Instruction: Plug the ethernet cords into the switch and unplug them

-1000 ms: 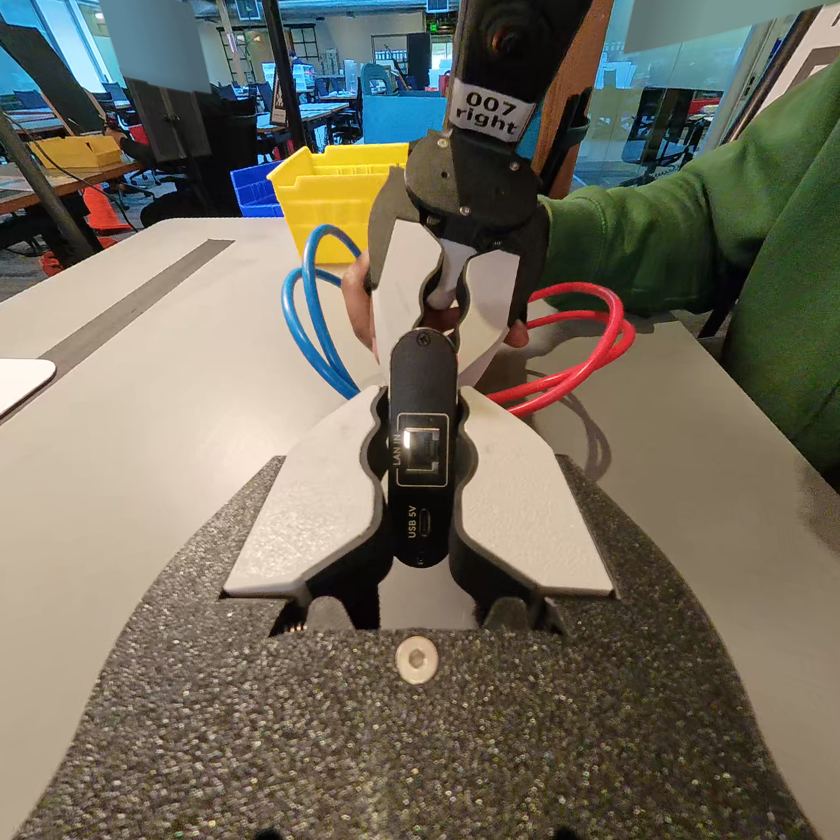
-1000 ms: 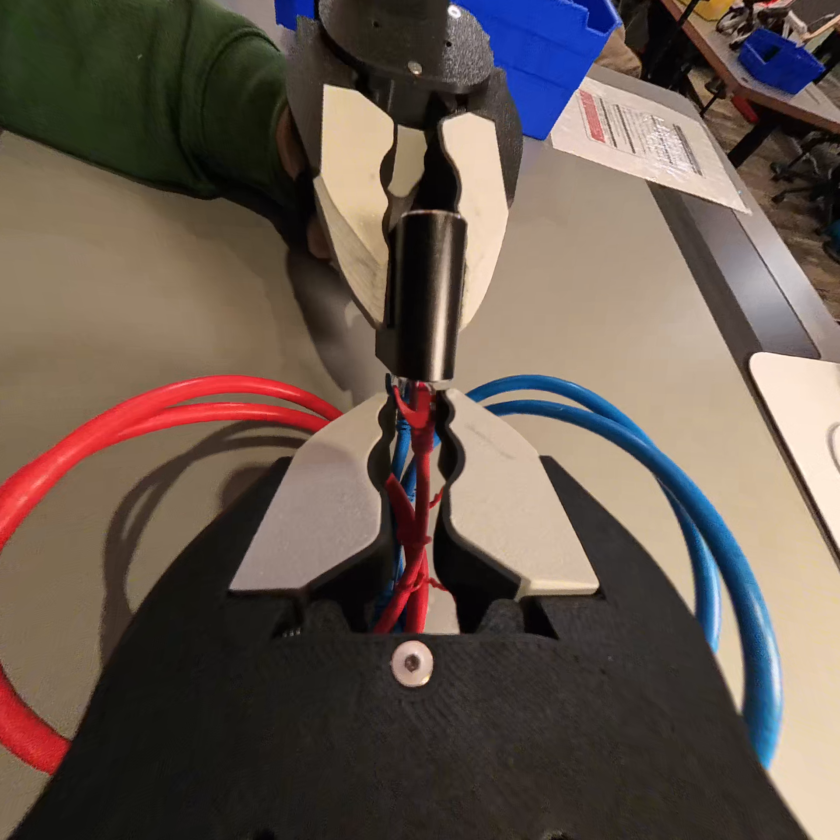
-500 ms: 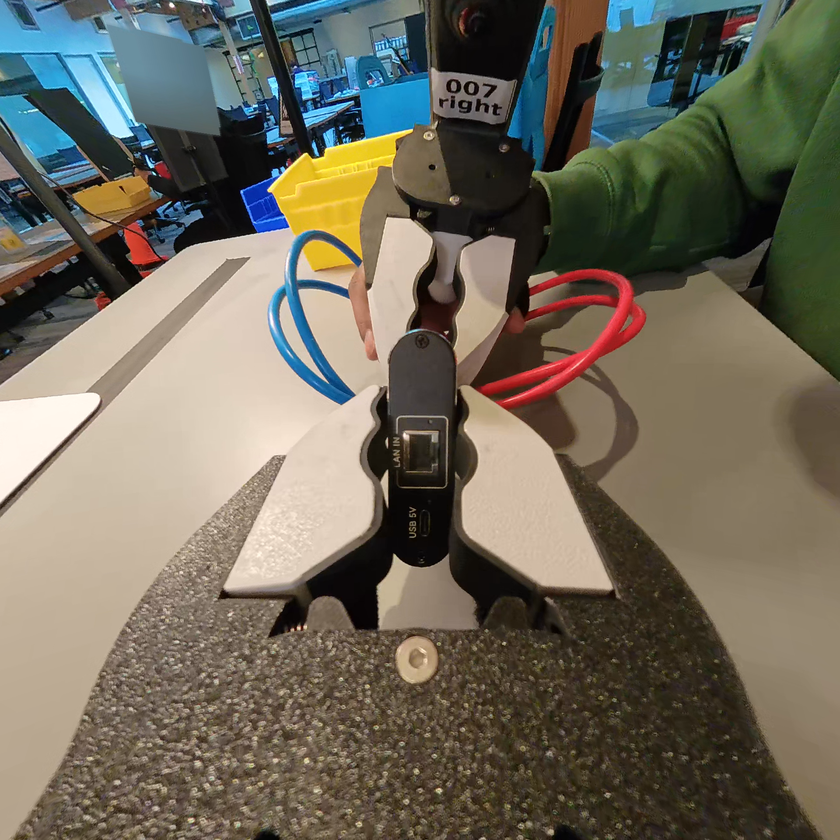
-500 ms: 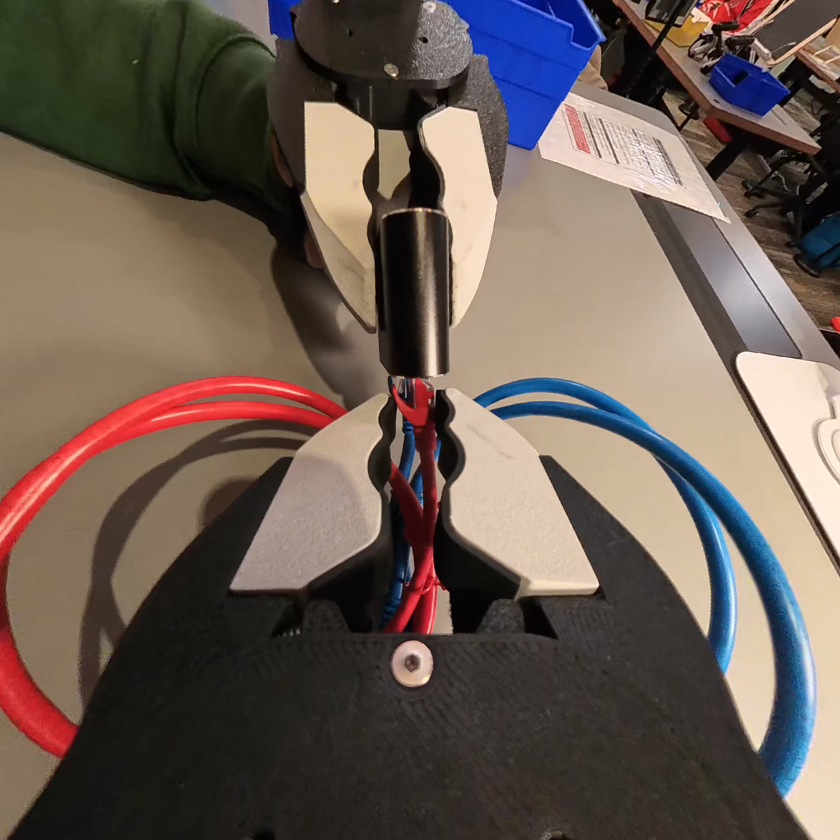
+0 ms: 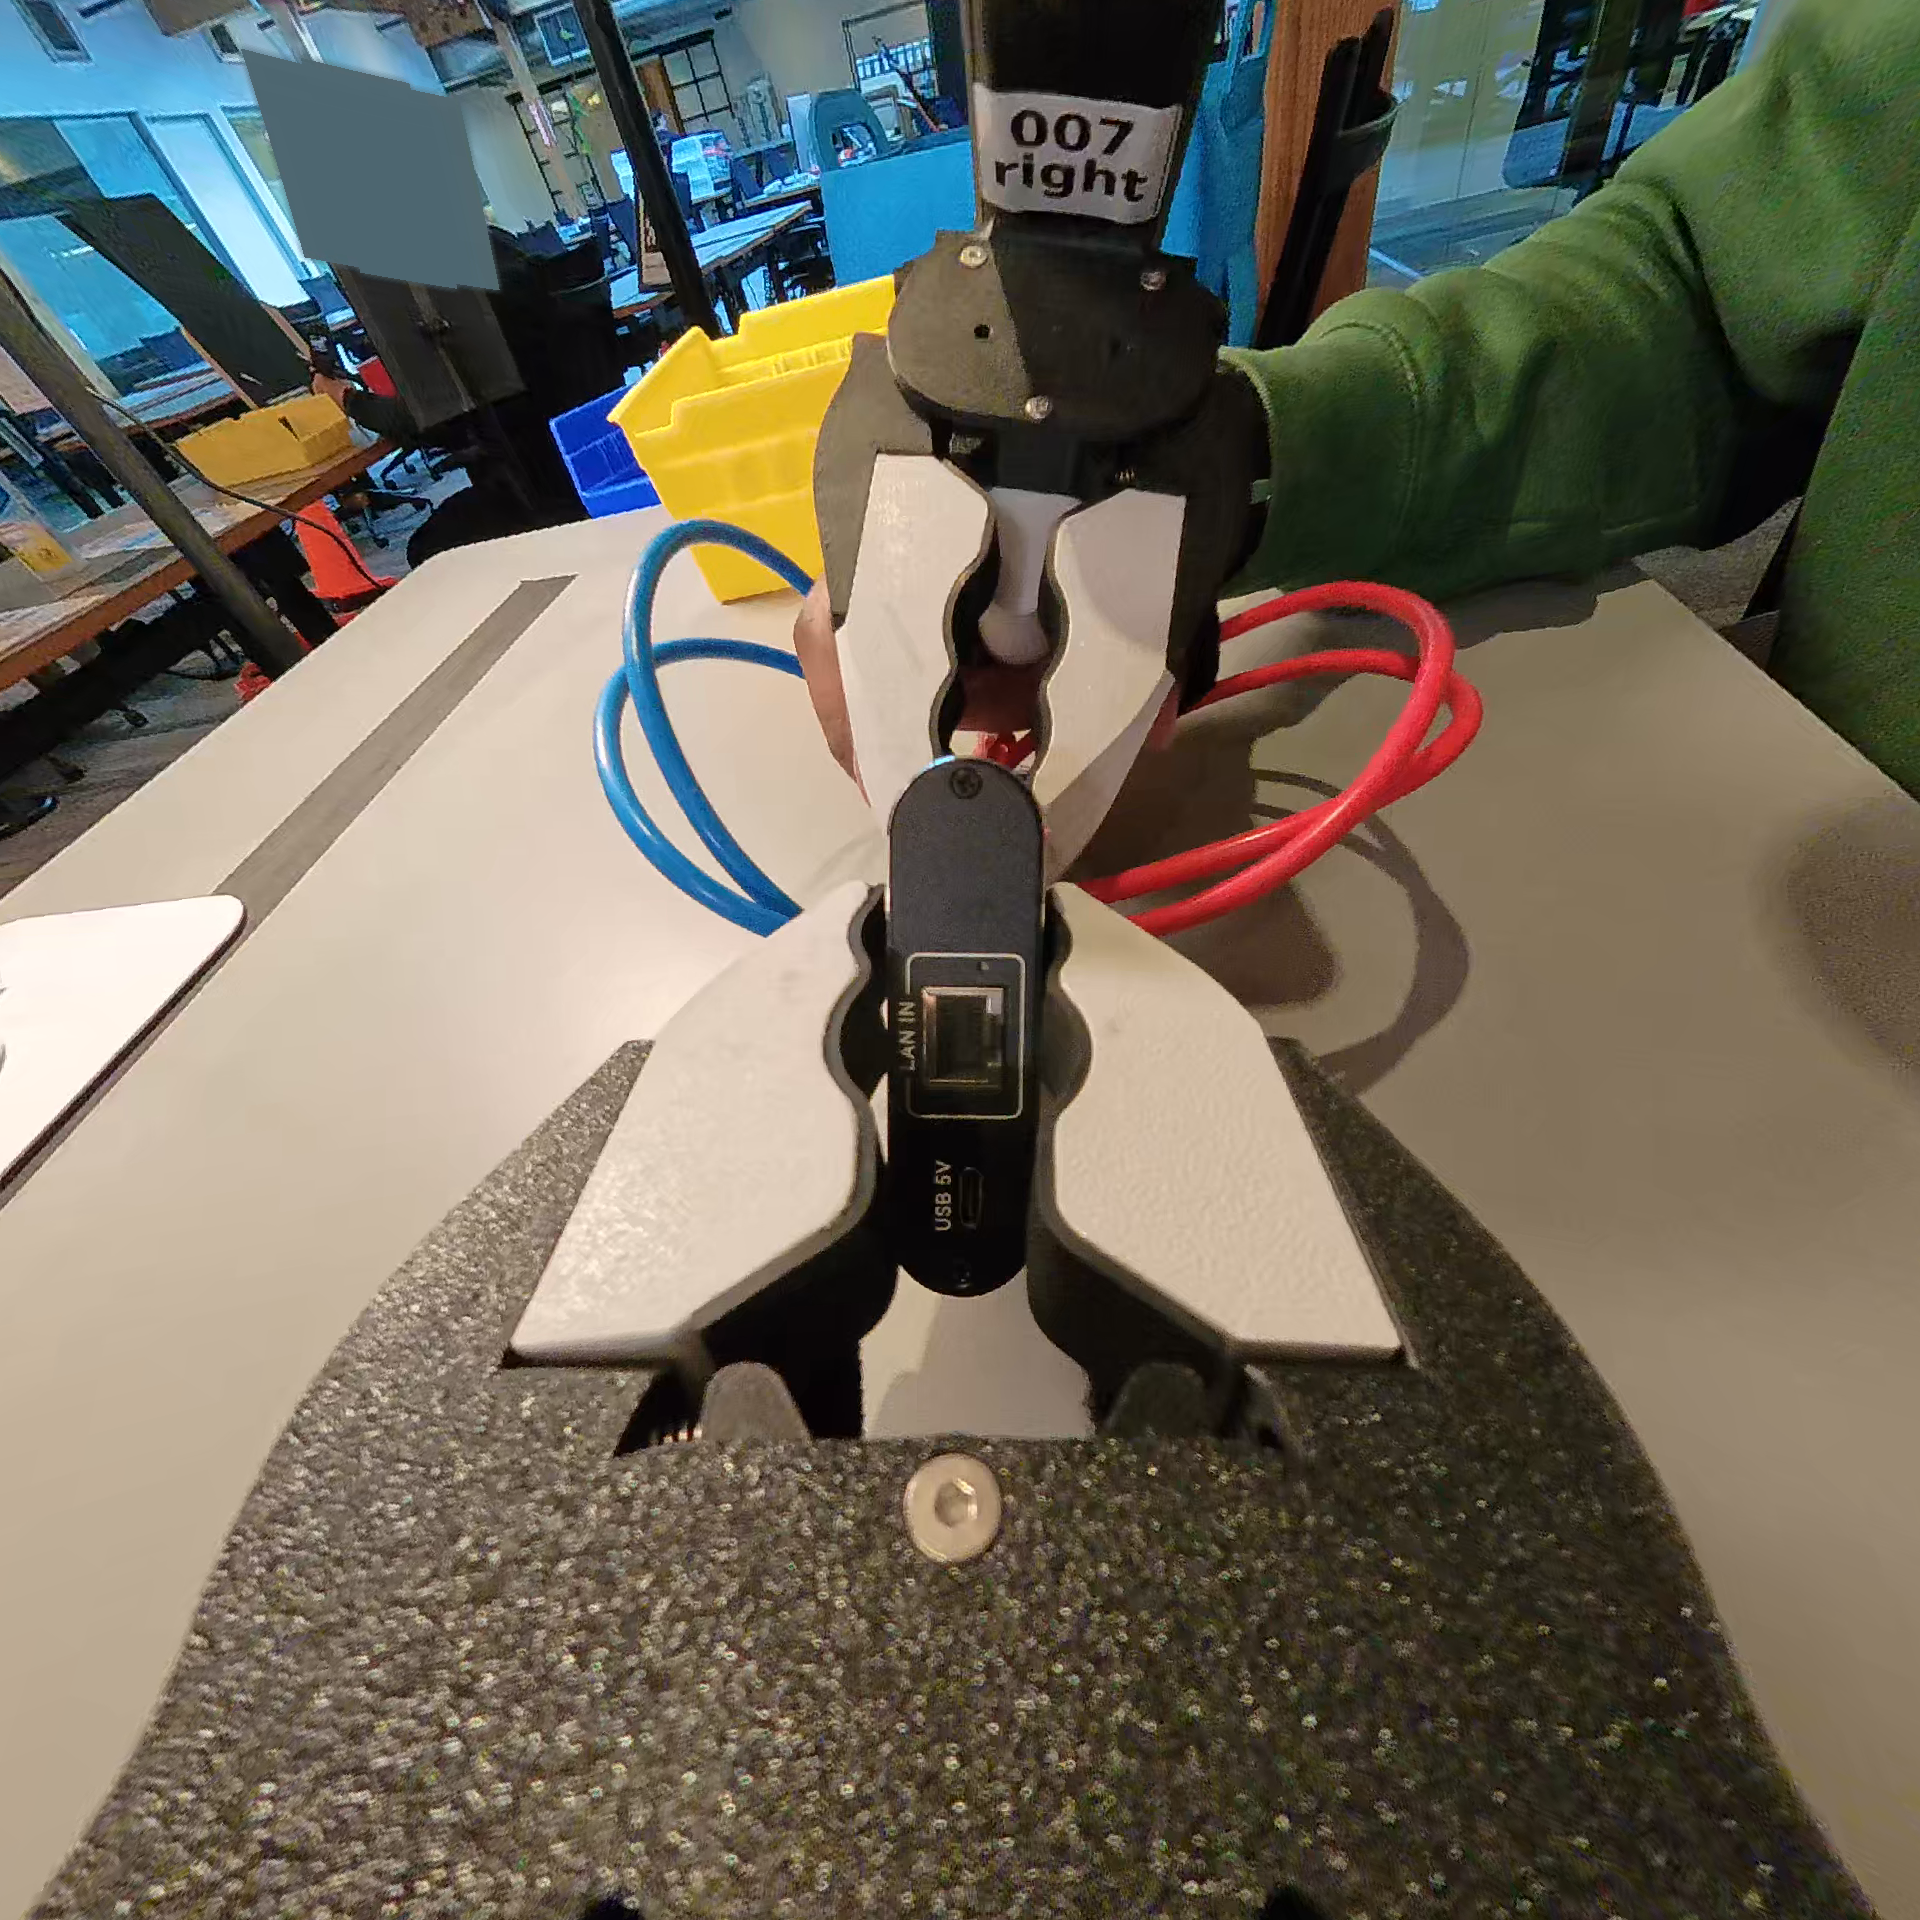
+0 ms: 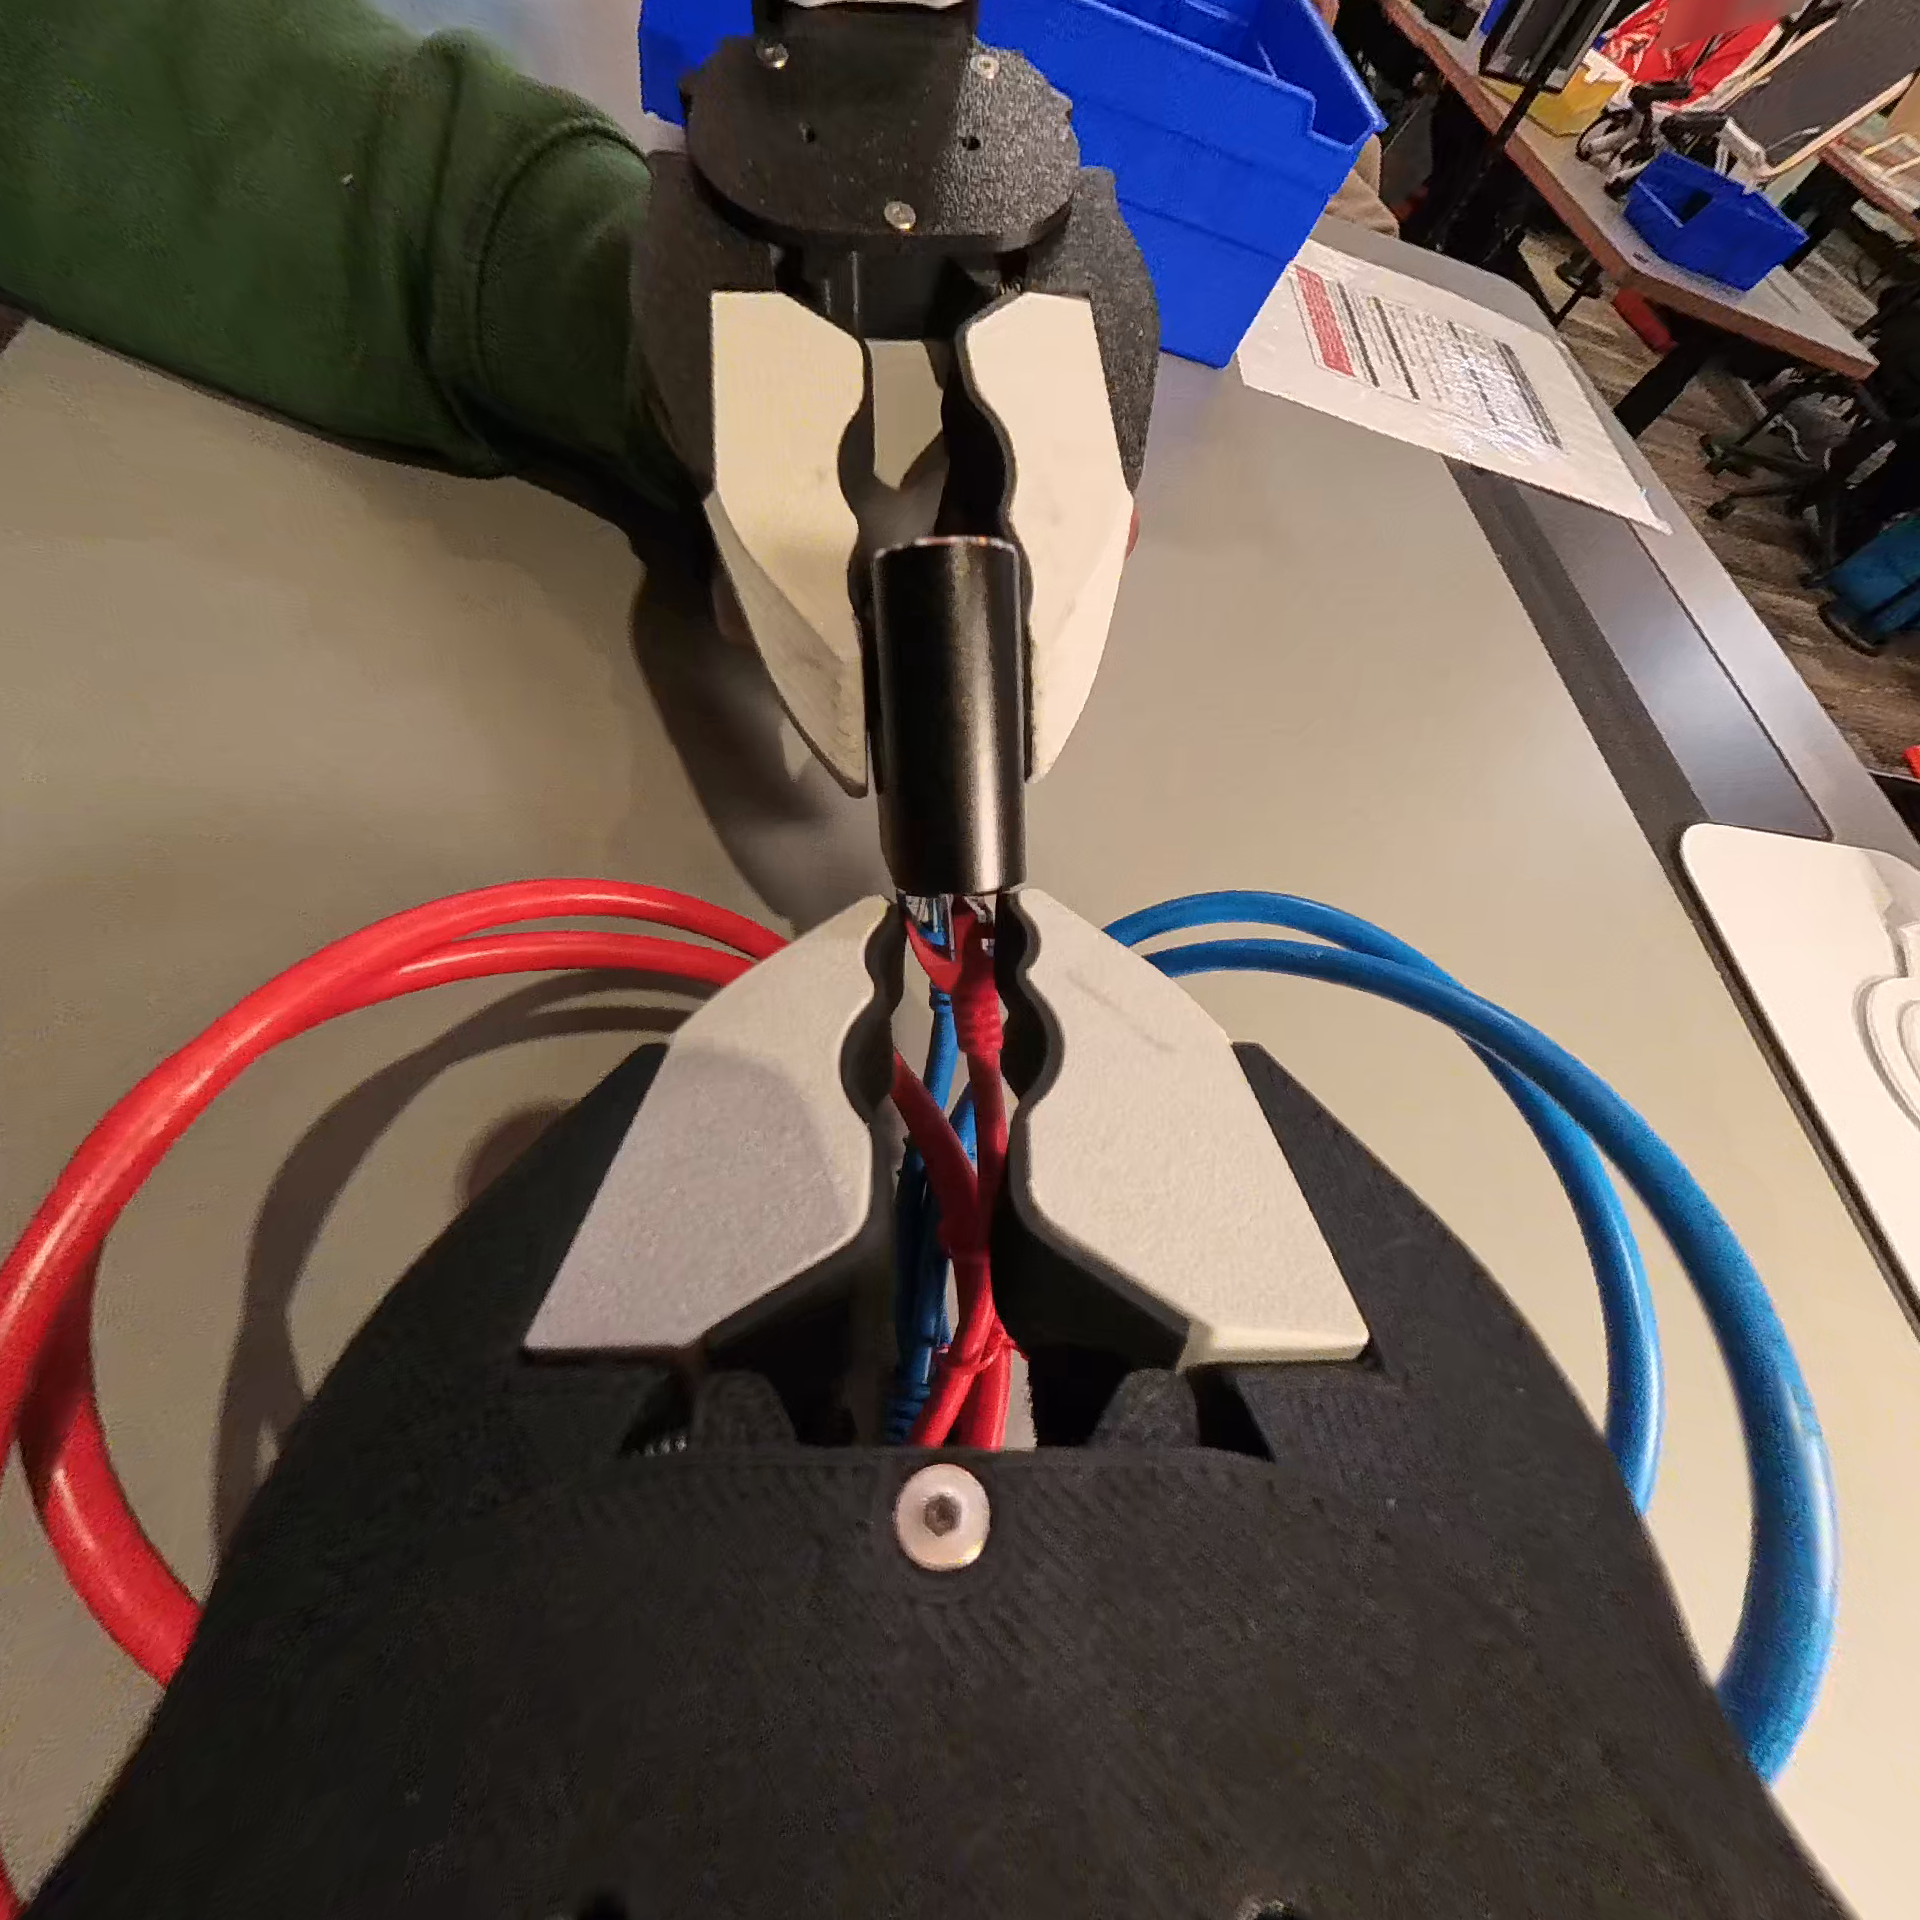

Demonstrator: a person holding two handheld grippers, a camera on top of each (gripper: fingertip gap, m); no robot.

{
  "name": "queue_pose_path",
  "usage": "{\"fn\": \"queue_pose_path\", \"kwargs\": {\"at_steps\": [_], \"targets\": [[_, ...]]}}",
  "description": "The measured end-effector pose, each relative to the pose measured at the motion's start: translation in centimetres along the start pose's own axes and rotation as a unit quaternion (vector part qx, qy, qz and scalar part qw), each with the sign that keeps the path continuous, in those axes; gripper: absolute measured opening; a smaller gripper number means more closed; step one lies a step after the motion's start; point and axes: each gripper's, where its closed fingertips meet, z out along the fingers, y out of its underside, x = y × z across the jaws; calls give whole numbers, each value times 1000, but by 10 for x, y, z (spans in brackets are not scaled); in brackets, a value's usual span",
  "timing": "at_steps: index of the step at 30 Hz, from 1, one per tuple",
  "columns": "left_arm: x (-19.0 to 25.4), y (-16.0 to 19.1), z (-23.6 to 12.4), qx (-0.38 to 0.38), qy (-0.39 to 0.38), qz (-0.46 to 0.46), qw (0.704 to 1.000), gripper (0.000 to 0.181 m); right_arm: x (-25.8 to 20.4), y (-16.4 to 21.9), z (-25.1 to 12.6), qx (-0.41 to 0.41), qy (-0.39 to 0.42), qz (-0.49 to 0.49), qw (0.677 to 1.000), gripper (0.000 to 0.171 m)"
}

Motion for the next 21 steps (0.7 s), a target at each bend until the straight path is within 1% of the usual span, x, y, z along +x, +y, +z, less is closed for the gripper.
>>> {"fn": "queue_pose_path", "kwargs": {"at_steps": [8,12,15,17,19,21], "targets": [[0,1,1,-3,-5,5,1000,26,1,1,-1,-8,4,-10,1000,16],[-1,2,1,-8,-10,14,1000,26,3,2,0,-16,18,-30,999,16],[1,10,2,-31,-18,50,998,26,3,5,2,-38,28,-59,997,15],[-2,14,3,-41,-44,87,994,26,5,9,3,-54,40,-69,995,15],[-4,11,6,-36,-73,122,989,35,6,14,4,-68,43,-75,994,14],[-2,10,10,-40,-81,143,986,39,4,18,5,-75,38,-80,993,14]]}}
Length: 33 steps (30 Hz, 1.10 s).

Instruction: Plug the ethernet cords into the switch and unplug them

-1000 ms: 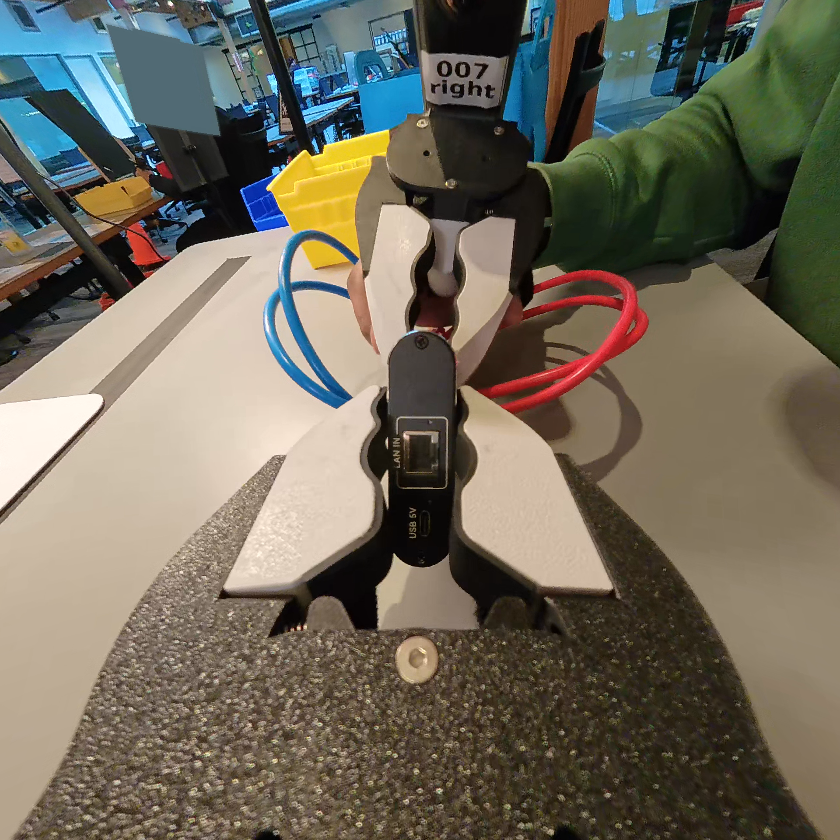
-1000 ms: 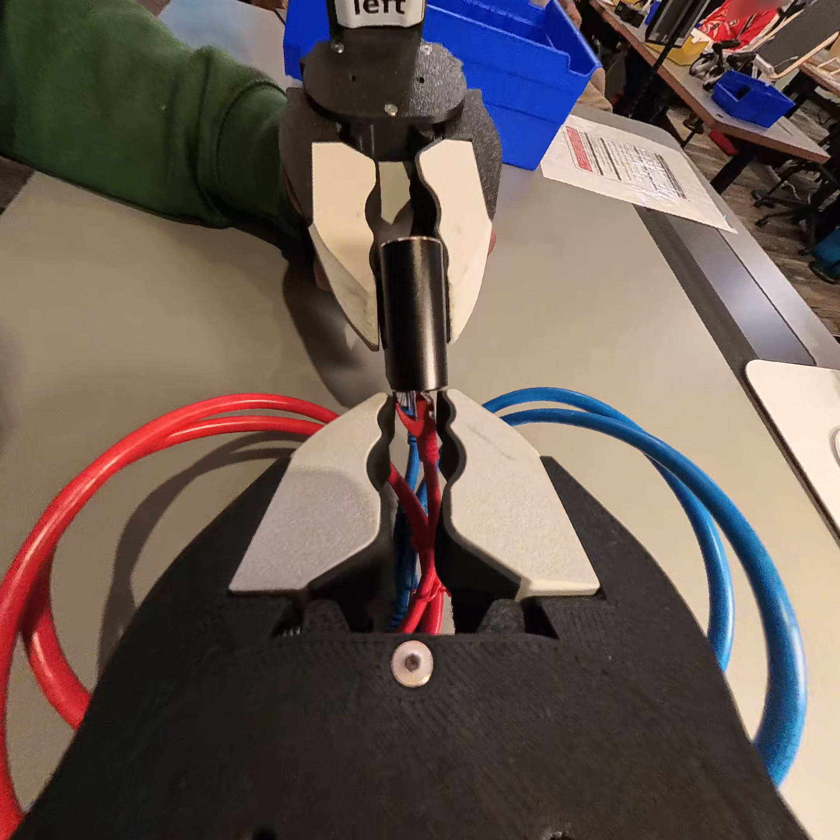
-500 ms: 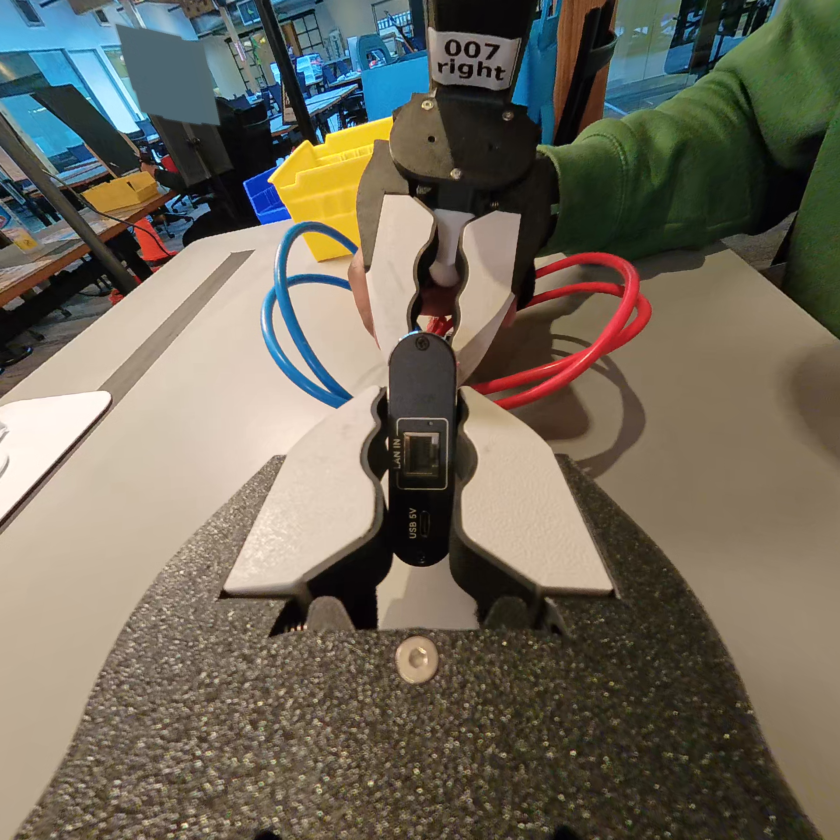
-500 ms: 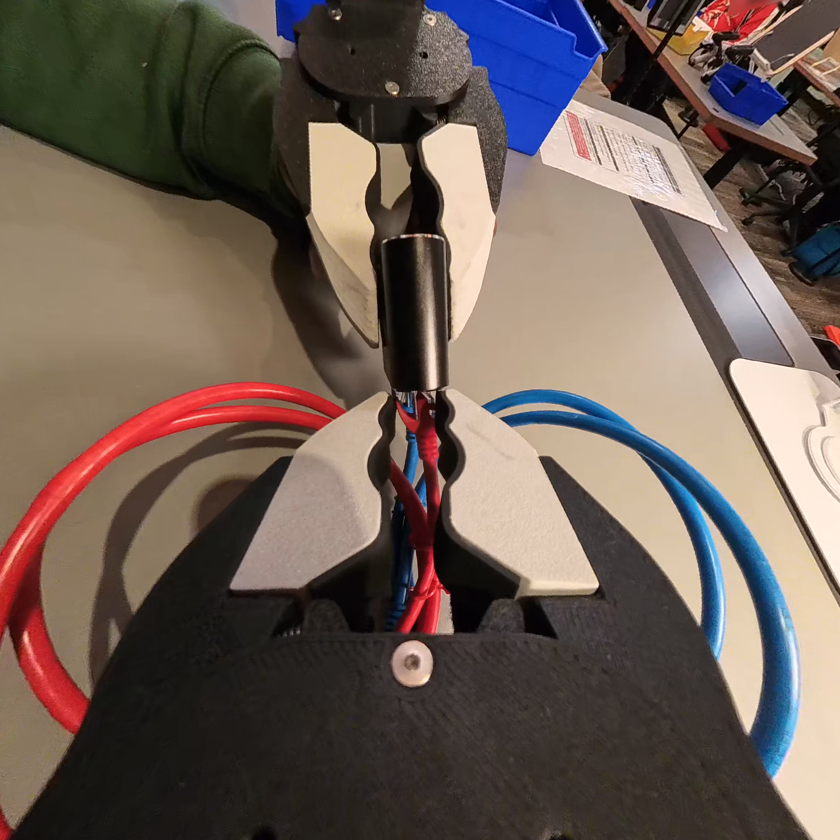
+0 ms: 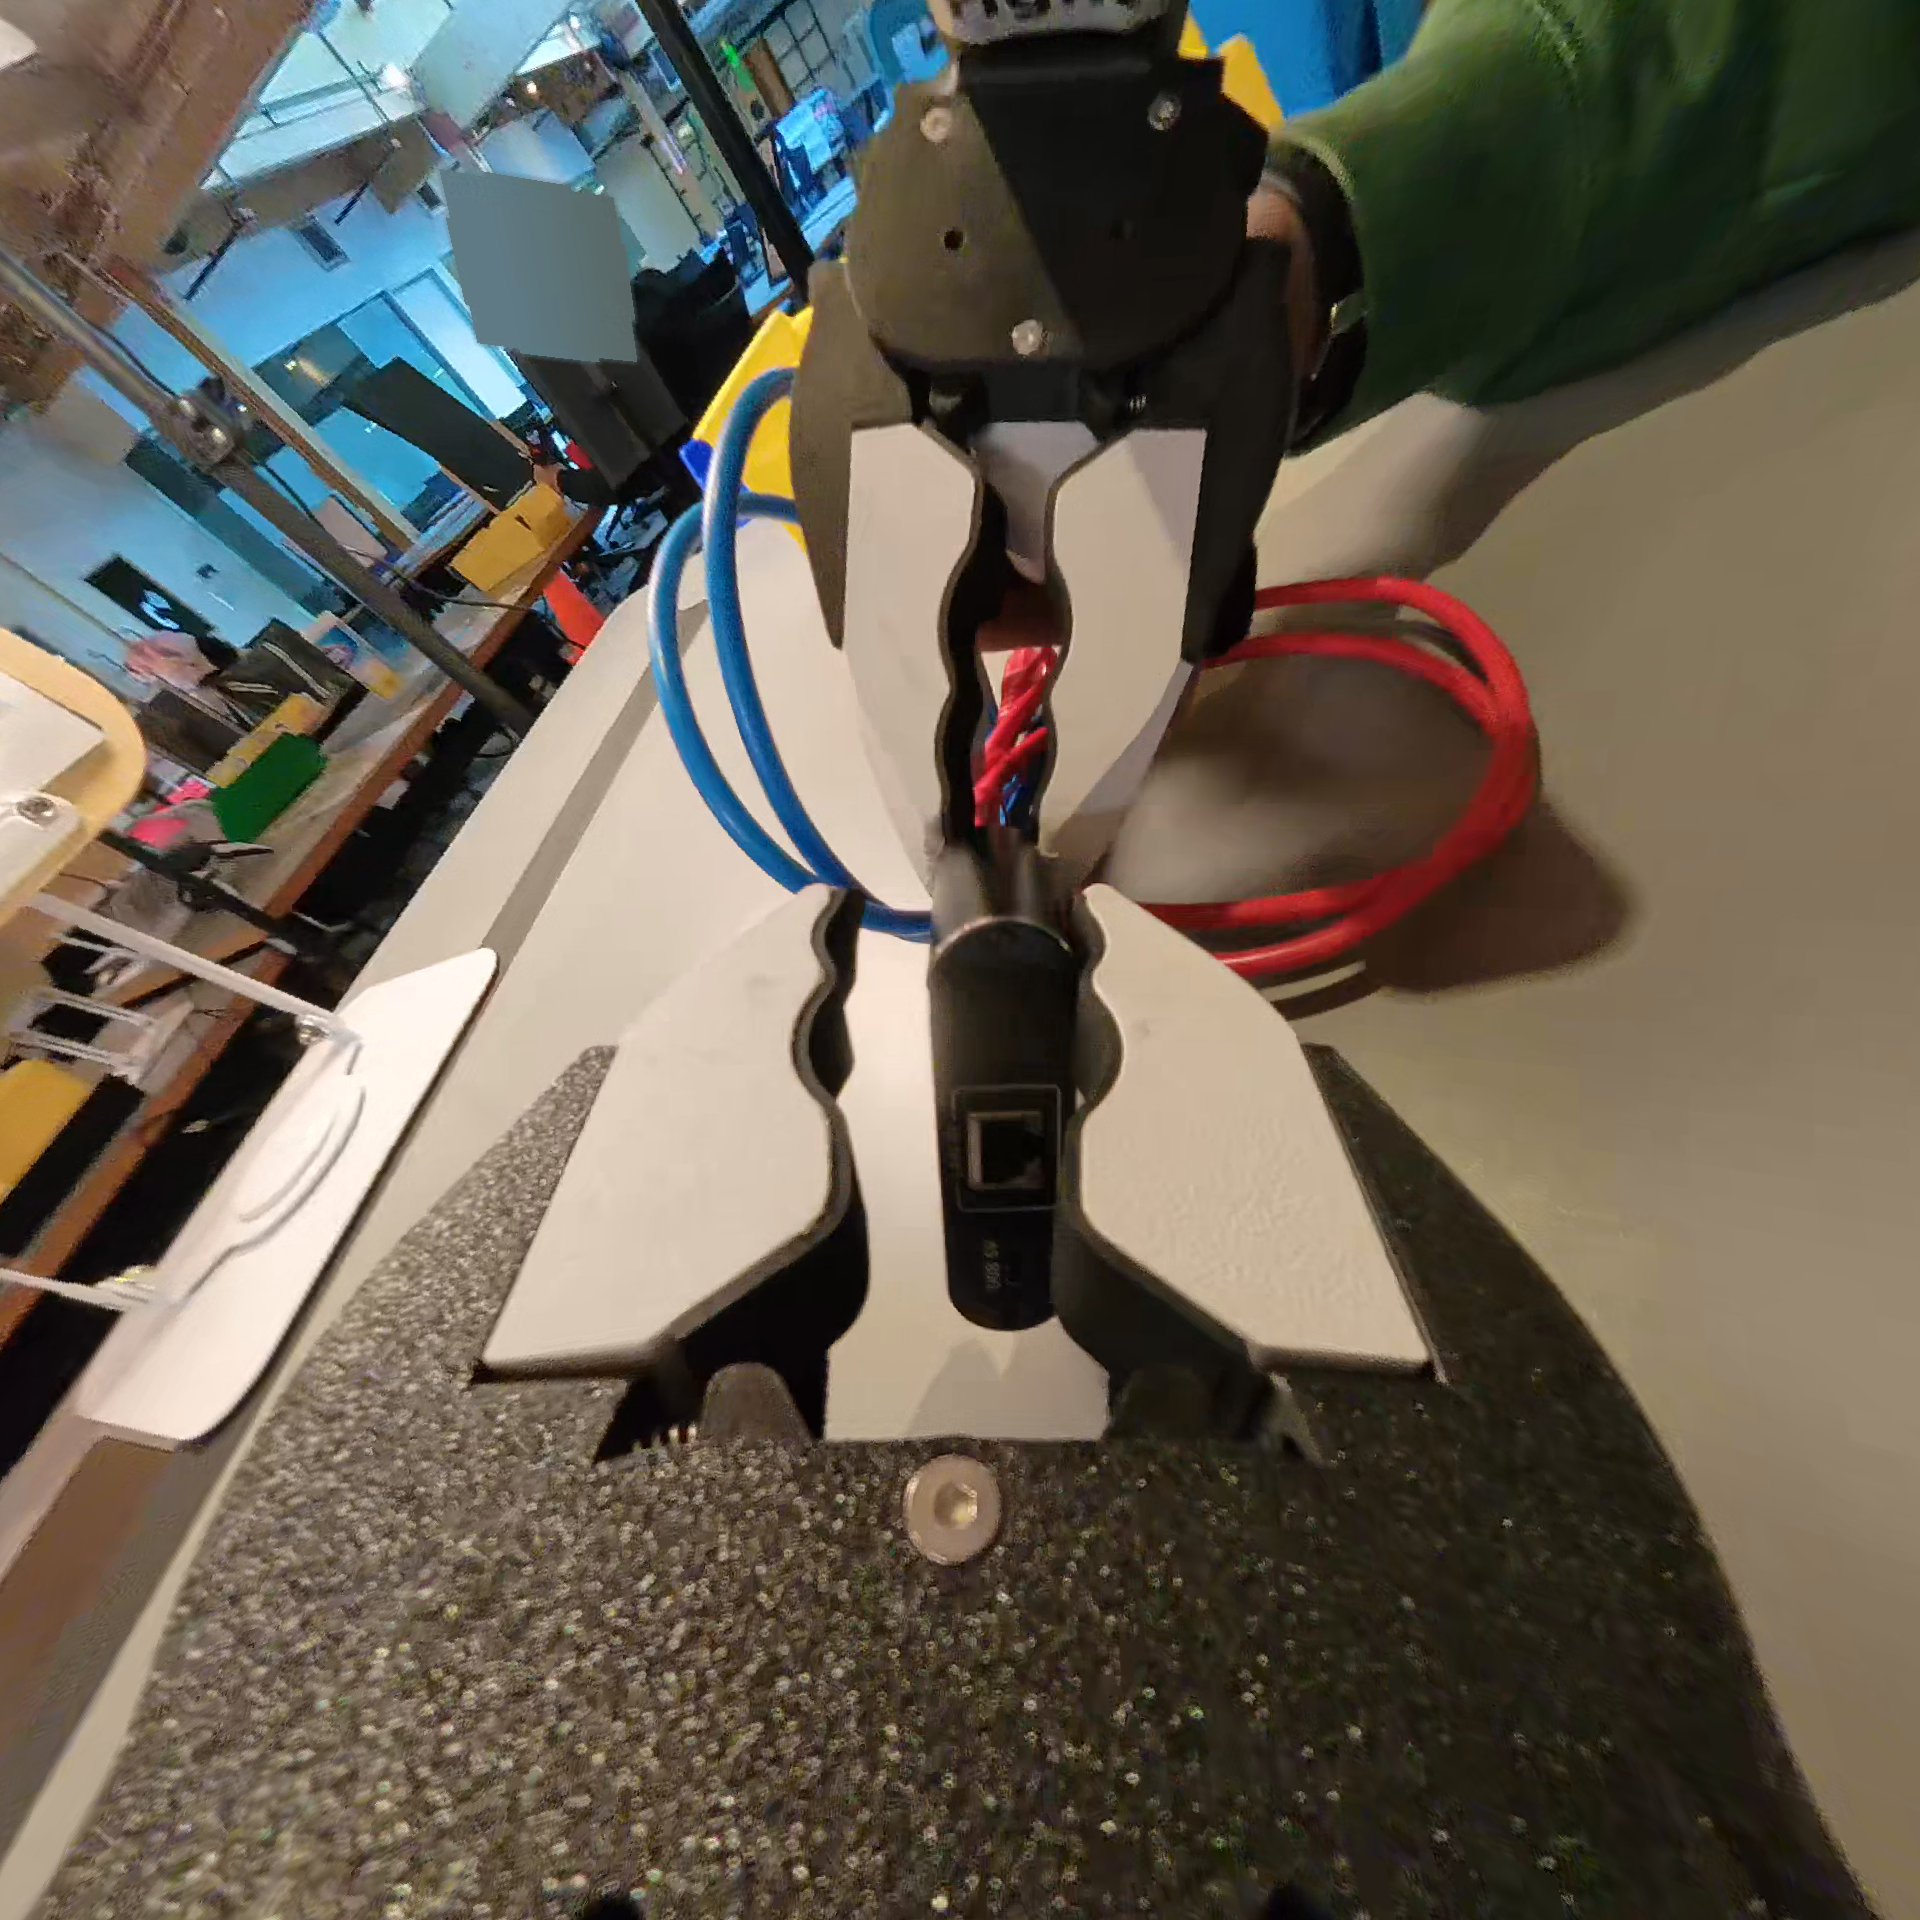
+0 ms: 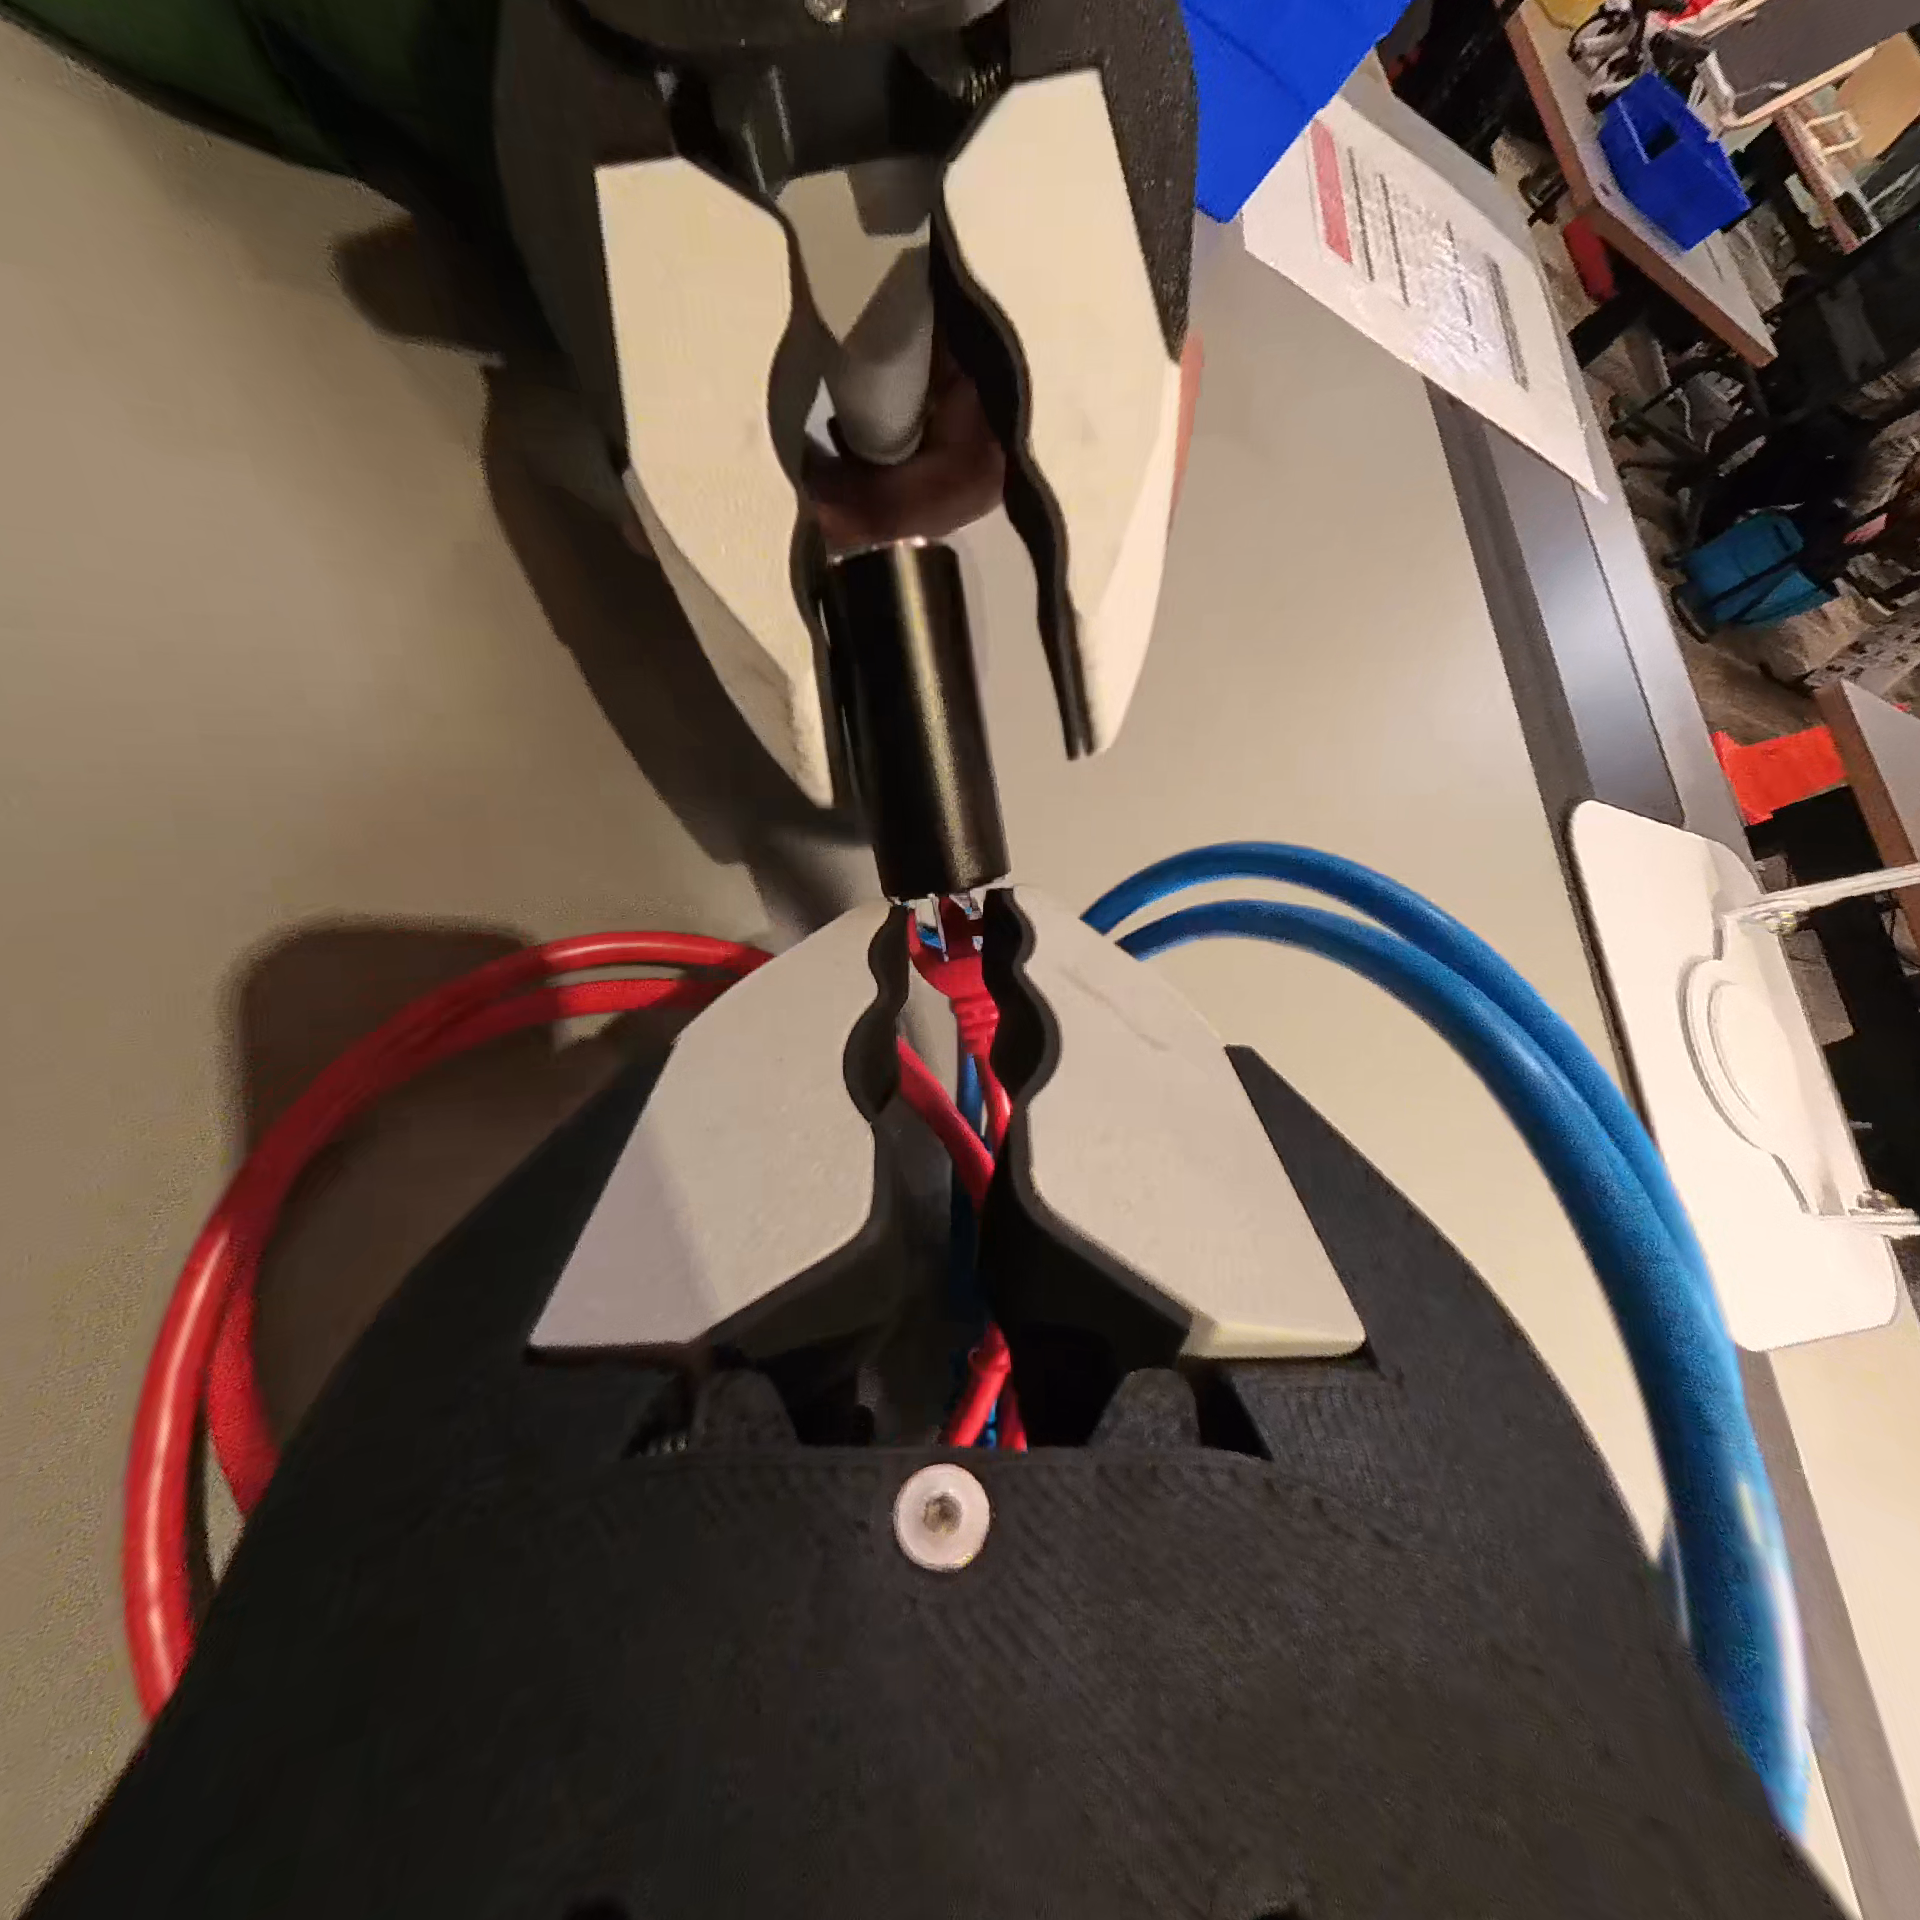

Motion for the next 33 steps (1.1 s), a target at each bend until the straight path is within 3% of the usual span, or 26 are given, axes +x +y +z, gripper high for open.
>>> {"fn": "queue_pose_path", "kwargs": {"at_steps": [5,7,16,33], "targets": [[9,15,8,-54,-4,60,997,41,0,-1,1,5,-3,7,1000,14],[4,15,8,-56,-24,63,996,30,0,-1,1,5,-2,3,1000,14],[3,3,4,-7,-9,14,1000,28,3,-7,1,55,24,-6,998,17],[5,4,3,-1,4,19,1000,28,2,-2,2,44,49,-43,997,18]]}}
